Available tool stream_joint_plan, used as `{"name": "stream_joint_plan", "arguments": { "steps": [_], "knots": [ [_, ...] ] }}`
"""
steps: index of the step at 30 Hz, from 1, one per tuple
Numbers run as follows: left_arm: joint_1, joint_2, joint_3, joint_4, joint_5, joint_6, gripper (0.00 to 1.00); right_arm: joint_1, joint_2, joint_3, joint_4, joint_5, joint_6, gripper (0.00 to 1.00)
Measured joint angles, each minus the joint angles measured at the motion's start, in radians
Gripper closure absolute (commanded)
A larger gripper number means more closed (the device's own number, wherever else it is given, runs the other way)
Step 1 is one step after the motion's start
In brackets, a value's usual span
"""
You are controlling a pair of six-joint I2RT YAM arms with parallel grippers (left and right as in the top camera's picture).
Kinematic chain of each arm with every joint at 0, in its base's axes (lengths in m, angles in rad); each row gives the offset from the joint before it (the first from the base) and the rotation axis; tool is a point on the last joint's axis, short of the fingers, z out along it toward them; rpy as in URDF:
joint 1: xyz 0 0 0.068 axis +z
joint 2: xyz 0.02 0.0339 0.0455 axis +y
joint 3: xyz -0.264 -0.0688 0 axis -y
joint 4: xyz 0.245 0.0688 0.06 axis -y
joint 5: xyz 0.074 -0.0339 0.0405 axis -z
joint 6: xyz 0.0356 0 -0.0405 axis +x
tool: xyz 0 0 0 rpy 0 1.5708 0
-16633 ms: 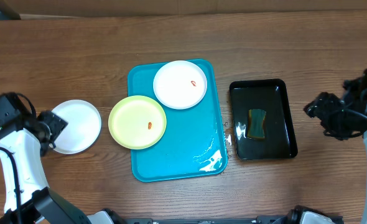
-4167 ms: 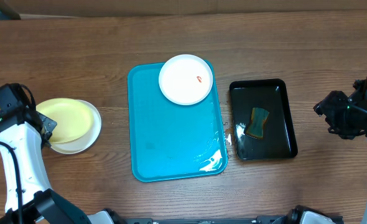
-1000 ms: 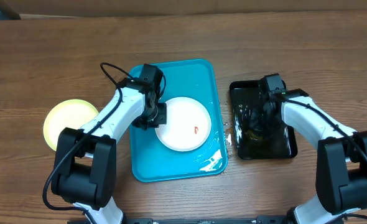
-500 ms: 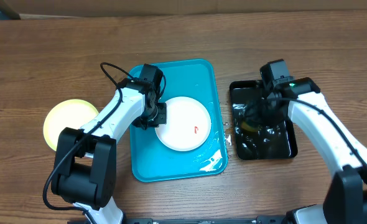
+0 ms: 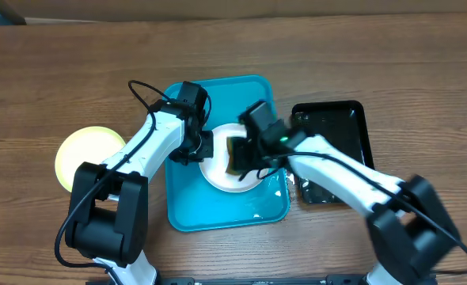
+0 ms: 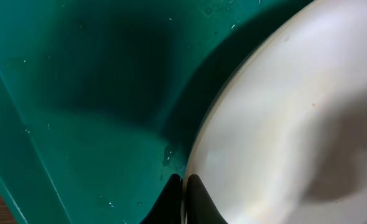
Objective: Clean dirty plates on tray and stack at the side
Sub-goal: 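Scrub the white plate with the sponge in the right gripper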
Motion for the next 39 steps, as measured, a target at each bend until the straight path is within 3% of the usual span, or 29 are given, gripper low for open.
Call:
{"name": "stream_joint_plan", "arguments": {
  "steps": [5, 21, 30, 39],
  "knots": [
    [0.000, 0.000, -0.001, -0.001, 0.002, 0.000, 0.96, 0.027, 0.112, 0.000, -0.002, 0.041, 0.094, 0.96],
    [0.000, 0.000, -0.007, -0.019, 0.010, 0.000, 0.96, -0.006, 0.117, 0.033, -0.174, 0.187, 0.339, 0.96],
    [0.009, 0.000, -0.008, -0.032, 0.000, 0.000, 0.96, -0.139, 0.116, 0.045, -0.257, 0.191, 0.348, 0.96],
    [0.019, 0.000, -0.008, -0.032, -0.016, 0.000, 0.96, -0.152, 0.095, 0.060, -0.324, 0.259, 0.250, 0.96]
  ]
}}
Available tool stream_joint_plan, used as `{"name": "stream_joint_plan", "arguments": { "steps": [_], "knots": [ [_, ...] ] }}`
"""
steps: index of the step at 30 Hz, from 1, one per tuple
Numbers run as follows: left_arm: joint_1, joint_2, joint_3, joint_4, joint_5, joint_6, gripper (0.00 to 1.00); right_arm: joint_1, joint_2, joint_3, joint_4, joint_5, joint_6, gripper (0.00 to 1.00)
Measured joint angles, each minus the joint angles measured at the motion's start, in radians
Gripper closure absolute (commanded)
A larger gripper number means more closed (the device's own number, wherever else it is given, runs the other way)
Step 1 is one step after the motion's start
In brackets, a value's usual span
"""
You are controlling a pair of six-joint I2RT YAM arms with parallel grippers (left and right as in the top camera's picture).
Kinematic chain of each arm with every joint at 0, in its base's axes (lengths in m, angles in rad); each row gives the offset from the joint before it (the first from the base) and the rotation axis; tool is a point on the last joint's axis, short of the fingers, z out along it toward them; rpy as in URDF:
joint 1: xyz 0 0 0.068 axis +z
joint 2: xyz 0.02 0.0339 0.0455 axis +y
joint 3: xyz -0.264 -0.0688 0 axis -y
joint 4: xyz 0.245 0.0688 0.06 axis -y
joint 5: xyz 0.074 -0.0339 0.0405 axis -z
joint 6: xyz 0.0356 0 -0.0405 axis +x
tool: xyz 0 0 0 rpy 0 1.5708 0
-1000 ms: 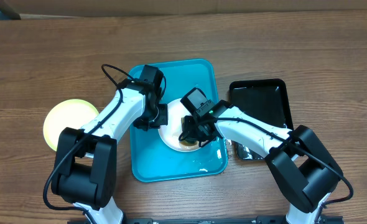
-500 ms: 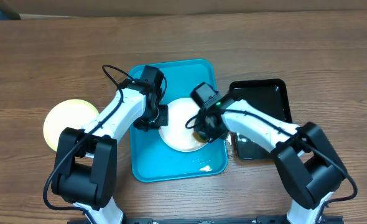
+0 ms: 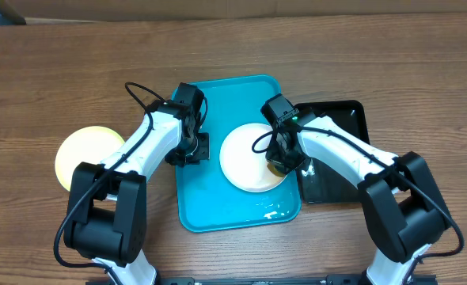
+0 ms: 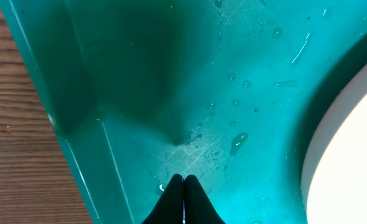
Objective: Clean dirty plates on tray and stack at the side
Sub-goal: 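Scrub the white plate with the sponge in the right gripper, then return the sponge to the black tray with the right gripper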
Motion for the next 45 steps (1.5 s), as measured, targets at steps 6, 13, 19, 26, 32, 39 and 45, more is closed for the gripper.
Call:
{"name": "stream_joint_plan", "arguments": {
  "steps": [6, 13, 19, 26, 32, 39, 45],
  "knots": [
    [0.000, 0.000, 0.000, 0.025, 0.037, 0.000, 0.96, 0.000, -0.097, 0.000, -0.035, 0.044, -0.069, 0.96],
    [0.000, 0.000, 0.000, 0.080, 0.167, 0.025, 0.90, -0.001, -0.192, 0.003, -0.096, 0.084, -0.110, 0.96],
    [-0.001, 0.000, 0.000, 0.114, 0.257, 0.042, 0.64, -0.032, -0.322, 0.024, -0.164, 0.087, -0.129, 0.96],
    [-0.058, 0.000, 0.000, 0.169, 0.240, 0.049, 0.50, -0.196, -0.380, 0.013, -0.221, 0.092, -0.151, 0.90],
    [-0.113, 0.000, 0.000, 0.173, 0.132, 0.049, 0.57, -0.287, -0.353, -0.096, -0.101, 0.048, -0.232, 0.78],
    [-0.117, 0.000, -0.004, 0.183, 0.088, 0.049, 0.57, -0.295, -0.318, -0.254, 0.069, 0.008, -0.295, 0.57],
    [-0.117, 0.000, -0.050, 0.237, 0.081, 0.048, 0.62, -0.295, -0.318, -0.275, 0.045, -0.006, -0.307, 0.57]
  ]
}}
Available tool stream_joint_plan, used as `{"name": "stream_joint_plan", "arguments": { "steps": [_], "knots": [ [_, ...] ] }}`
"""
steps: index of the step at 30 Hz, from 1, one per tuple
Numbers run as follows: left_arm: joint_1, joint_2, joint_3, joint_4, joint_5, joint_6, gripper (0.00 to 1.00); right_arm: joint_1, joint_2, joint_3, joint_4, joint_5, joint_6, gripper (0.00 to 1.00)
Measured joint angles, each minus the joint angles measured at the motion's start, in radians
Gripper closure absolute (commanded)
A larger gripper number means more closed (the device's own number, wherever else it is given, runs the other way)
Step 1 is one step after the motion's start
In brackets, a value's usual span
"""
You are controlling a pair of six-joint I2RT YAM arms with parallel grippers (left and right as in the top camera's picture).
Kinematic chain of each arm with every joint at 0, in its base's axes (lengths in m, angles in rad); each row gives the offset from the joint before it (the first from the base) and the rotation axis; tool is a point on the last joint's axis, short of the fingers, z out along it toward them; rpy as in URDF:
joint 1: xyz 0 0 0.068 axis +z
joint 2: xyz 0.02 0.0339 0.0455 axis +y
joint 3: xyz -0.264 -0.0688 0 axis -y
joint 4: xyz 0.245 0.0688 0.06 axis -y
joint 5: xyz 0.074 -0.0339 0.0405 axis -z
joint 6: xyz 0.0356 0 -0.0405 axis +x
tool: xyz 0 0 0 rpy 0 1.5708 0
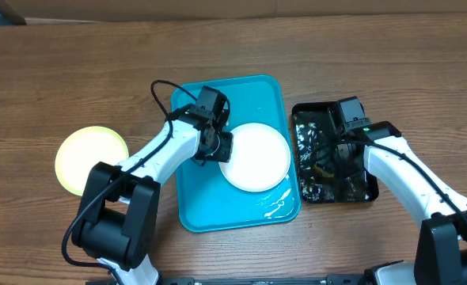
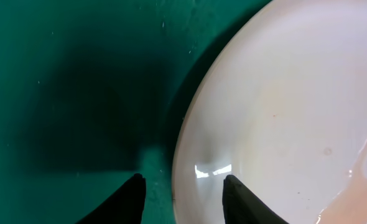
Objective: Clean dirty plates on tray and stack at the side
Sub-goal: 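Return the sponge to the black tray with the right gripper, then lift the white plate with left gripper and tilt it over the black tray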
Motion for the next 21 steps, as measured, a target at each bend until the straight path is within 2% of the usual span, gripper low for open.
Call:
{"name": "stream_joint_plan", "arguments": {
  "steps": [3, 5, 10, 13, 17, 21],
  "knots": [
    [0.000, 0.000, -0.028, 0.019, 0.000, -0.002, 0.75, 0.000, -0.007, 0.012, -0.056, -0.005, -0.011, 0.57],
    [0.000, 0.000, -0.040, 0.023, -0.002, -0.002, 0.94, 0.000, -0.033, 0.030, -0.089, -0.010, -0.019, 0.55],
    [0.000, 0.000, -0.045, 0.048, 0.003, -0.003, 0.96, 0.000, -0.185, 0.108, -0.151, -0.015, -0.035, 0.46],
    [0.000, 0.000, -0.032, 0.012, 0.003, 0.001, 0.96, 0.000, -0.296, 0.149, -0.177, -0.016, -0.041, 0.43],
    [-0.001, 0.000, 0.077, -0.177, -0.051, 0.004, 0.96, -0.016, -0.406, 0.157, -0.209, -0.023, -0.033, 0.33],
    [-0.019, 0.000, 0.297, -0.338, -0.138, 0.005, 0.96, -0.087, -0.443, 0.157, -0.217, -0.033, -0.025, 0.33]
  ]
}}
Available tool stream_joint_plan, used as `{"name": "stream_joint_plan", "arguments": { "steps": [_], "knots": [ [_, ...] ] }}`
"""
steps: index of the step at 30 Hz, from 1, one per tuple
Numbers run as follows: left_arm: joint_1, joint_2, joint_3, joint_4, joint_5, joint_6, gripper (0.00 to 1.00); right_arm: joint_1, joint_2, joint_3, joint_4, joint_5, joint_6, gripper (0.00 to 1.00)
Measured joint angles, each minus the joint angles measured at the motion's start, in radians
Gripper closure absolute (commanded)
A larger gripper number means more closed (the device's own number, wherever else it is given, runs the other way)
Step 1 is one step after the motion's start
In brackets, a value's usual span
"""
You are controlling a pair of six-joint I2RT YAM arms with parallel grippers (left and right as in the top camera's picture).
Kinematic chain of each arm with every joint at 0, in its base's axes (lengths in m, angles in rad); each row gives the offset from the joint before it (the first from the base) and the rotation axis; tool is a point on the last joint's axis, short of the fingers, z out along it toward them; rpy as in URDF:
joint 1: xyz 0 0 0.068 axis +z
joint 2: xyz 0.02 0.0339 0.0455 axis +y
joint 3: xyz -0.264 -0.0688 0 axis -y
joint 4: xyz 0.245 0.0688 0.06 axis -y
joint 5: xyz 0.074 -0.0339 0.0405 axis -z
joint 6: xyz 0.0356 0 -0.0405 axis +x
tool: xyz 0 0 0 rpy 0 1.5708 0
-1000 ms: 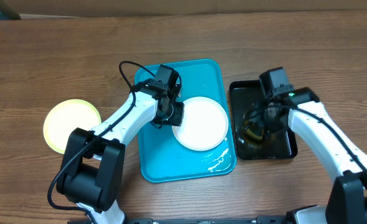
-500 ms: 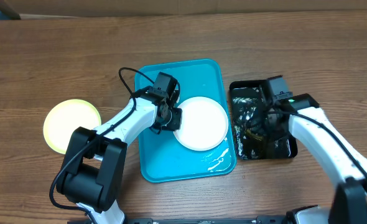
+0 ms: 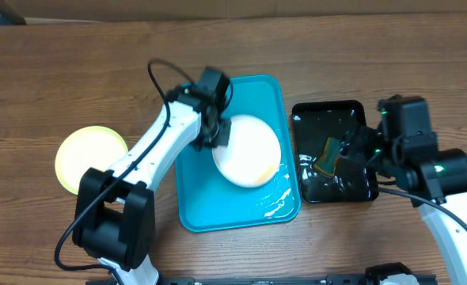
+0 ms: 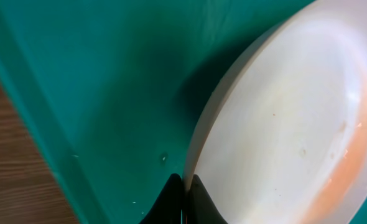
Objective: Clean dirty plates on tray and stack at the side
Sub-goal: 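Lift the white plate with left gripper and tilt it over the black tray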
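A white plate [image 3: 248,152] lies tilted over the teal tray [image 3: 190,198], its left rim pinched in my left gripper [image 3: 218,134]. The left wrist view shows the jaws [image 4: 185,182] shut on that rim, and the plate [image 4: 283,124] has an orange wet streak along its far edge. A yellow-green sponge [image 3: 328,156] lies in the black tray [image 3: 328,105]. My right gripper [image 3: 355,147] hovers just right of the sponge; its jaws are too dark to read. A yellow plate [image 3: 91,154] rests on the table at the left.
Water puddles sit on the teal tray's lower right corner [image 3: 275,198]. The black tray holds wet residue. Brown wooden table [image 3: 59,71] surrounds both trays.
My left gripper, open around the plate's left rim before, is now shut on it, and the plate sits tilted. The right arm has drawn back to the right, uncovering the sponge in the black tray.
First my left gripper pinched the plate's rim while the right held a sponge on the plate. Then the left was shut off the plate and the right was at its right edge. Later the left opened at the rim with the right over the black tray. Now the left grips the rim.
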Motion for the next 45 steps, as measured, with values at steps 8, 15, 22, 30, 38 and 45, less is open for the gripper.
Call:
{"name": "stream_joint_plan", "arguments": {
  "steps": [8, 15, 22, 30, 38, 45],
  "knots": [
    [-0.151, -0.015, 0.298, 0.029, -0.164, 0.000, 0.96, -0.282, -0.001, 0.000, -0.022, -0.025, 0.005, 0.24],
    [-0.373, -0.011, 0.301, 0.196, -0.518, 0.040, 0.96, -0.512, -0.001, 0.000, -0.070, -0.028, 0.005, 0.24],
    [-0.554, 0.054, 0.302, 0.396, -0.844, 0.224, 0.96, -0.547, -0.001, 0.000, -0.068, -0.038, 0.005, 0.22],
    [-0.615, 0.130, 0.302, 0.465, -1.038, 0.398, 0.96, -0.547, -0.001, 0.000, -0.067, -0.043, 0.005, 0.22],
    [-0.638, 0.131, 0.302, 0.565, -1.144, 0.542, 0.96, -0.547, -0.001, 0.000, -0.069, -0.046, 0.005, 0.21],
    [-0.661, 0.131, 0.302, 0.593, -1.183, 0.618, 0.96, -0.547, -0.001, 0.000, -0.071, -0.045, 0.005, 0.21]
  ]
}}
